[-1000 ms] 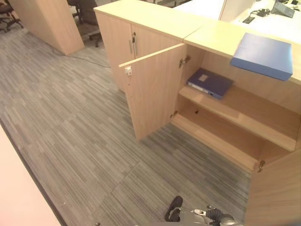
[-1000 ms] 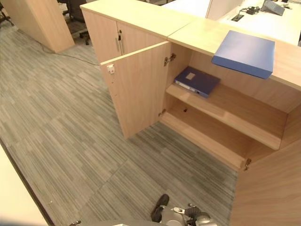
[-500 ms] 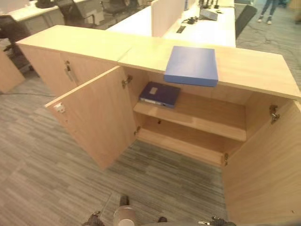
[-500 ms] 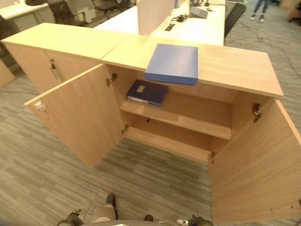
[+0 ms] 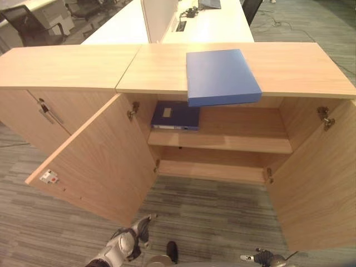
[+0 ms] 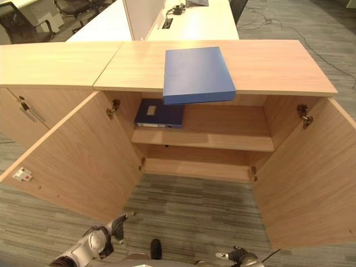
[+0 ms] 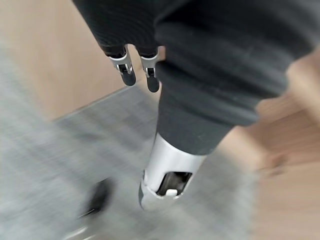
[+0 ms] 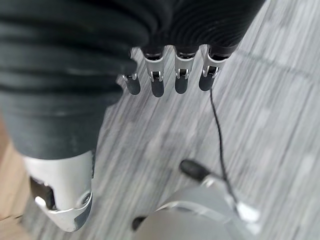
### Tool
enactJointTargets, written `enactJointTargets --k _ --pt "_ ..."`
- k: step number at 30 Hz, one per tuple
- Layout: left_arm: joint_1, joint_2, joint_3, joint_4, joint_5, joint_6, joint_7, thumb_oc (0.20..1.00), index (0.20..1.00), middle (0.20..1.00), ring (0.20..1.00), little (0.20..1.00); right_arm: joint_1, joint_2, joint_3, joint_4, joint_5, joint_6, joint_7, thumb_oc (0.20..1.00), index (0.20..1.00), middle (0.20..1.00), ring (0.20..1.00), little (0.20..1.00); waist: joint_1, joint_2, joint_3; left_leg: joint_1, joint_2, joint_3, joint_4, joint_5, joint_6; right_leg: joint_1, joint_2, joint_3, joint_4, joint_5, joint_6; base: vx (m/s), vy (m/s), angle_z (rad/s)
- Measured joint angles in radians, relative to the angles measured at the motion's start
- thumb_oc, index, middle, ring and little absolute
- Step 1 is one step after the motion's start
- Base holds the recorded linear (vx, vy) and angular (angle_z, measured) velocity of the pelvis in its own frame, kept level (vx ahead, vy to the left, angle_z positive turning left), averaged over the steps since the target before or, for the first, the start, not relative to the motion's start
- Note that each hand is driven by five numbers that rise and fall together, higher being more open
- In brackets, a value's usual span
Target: Put the empty folder in the office cabinet
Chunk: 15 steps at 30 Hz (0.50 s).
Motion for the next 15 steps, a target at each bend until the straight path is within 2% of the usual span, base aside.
enactJointTargets --k 4,6,8,10,11,12,13,14,15 --pt "0.036 -0.016 0.043 -0.058 -0.143 -0.001 -0.025 1.0 1.0 1.0 1.0 1.0 0.017 0.013 -0.001 -0.019 0.0 0.001 0.001 1.0 1.0 1.0 1.0 1.0 -0.005 0.008 -0.017 0.007 -0.023 0.012 -0.001 -0.012 0.011 0.002 -0.023 0.006 0.002 0.002 0.021 0.03 0.088 -0.1" --pt "0.069 -0.06 0.117 -0.056 -0.278 0.009 -0.042 1.0 1.0 1.0 1.0 1.0 0.028 0.016 -0.007 -0.019 0.001 0.002 0.003 1.0 1.0 1.0 1.0 1.0 -0.005 0.008 -0.019 0.009 -0.031 0.012 0.002 -0.015 0.015 0.003 -0.03 0.005 0.003 0.003 0.027 0.03 0.106 0.0" --pt "0.079 -0.071 0.127 -0.056 -0.376 0.023 -0.052 1.0 1.0 1.0 1.0 1.0 0.036 0.021 -0.017 -0.019 0.002 0.007 0.004 1.0 1.0 1.0 1.0 1.0 0.001 0.005 -0.02 0.01 -0.035 0.013 0.003 -0.017 0.018 0.003 -0.034 0.003 0.005 0.004 0.029 0.02 0.166 0.03" --pt "0.08 -0.07 0.13 -0.088 -0.423 0.051 -0.053 1.0 1.0 1.0 1.0 1.0 0.039 0.023 -0.042 -0.017 0.007 0.017 0.01 1.0 1.0 1.0 1.0 1.0 0.002 0.007 -0.019 0.015 -0.048 0.004 -0.004 -0.024 0.028 -0.004 -0.045 -0.004 0.05 -0.007 0.04 0.0 0.222 0.09" --pt "0.081 -0.068 0.13 -0.121 -0.427 0.057 -0.054 1.0 1.0 1.0 1.0 1.0 0.038 0.017 -0.057 -0.018 0.014 0.019 0.011 1.0 1.0 1.0 1.0 1.0 -0.003 0.017 -0.016 0.022 -0.044 -0.003 -0.007 -0.025 0.032 -0.023 -0.051 -0.01 0.116 -0.027 0.042 -0.01 0.135 0.16" --pt "0.078 -0.068 0.134 -0.15 -0.431 0.059 -0.054 1.0 1.0 1.0 1.0 1.0 0.04 0.016 -0.073 -0.016 0.025 0.021 0.011 1.0 1.0 1.0 1.0 1.0 -0.006 0.023 -0.014 0.037 -0.051 -0.005 -0.007 -0.031 0.039 -0.048 -0.067 -0.02 0.194 -0.043 0.046 0.0 0.175 0.11" --pt "0.077 -0.063 0.134 -0.183 -0.433 0.058 -0.055 1.0 1.0 1.0 1.0 1.0 0.043 0.013 -0.078 -0.017 0.027 0.02 0.011 1.0 1.0 1.0 1.0 1.0 -0.004 0.028 -0.013 0.048 -0.049 0.0 -0.005 -0.038 0.05 -0.092 -0.088 -0.033 0.311 -0.074 0.036 0.0 0.042 -0.11" --pt "0.074 -0.049 0.14 -0.208 -0.433 0.06 -0.055 1.0 1.0 1.0 1.0 1.0 0.043 0.018 -0.077 -0.018 0.048 0.02 0.01 1.0 1.0 1.0 1.0 1.0 0.003 0.028 -0.021 0.053 -0.07 0.01 -0.007 -0.053 0.05 -0.137 -0.152 -0.058 0.388 -0.093 0.018 0.02 0.059 -0.23" --pt "0.074 -0.043 0.146 -0.217 -0.433 0.059 -0.054 1.0 1.0 1.0 1.0 1.0 0.038 0.02 -0.076 -0.019 0.055 0.019 0.011 1.0 1.0 1.0 1.0 1.0 0.005 0.011 -0.023 0.054 -0.083 0.017 -0.007 -0.055 0.054 -0.156 -0.191 -0.066 0.419 -0.095 0.014 0.09 -0.019 -0.15"
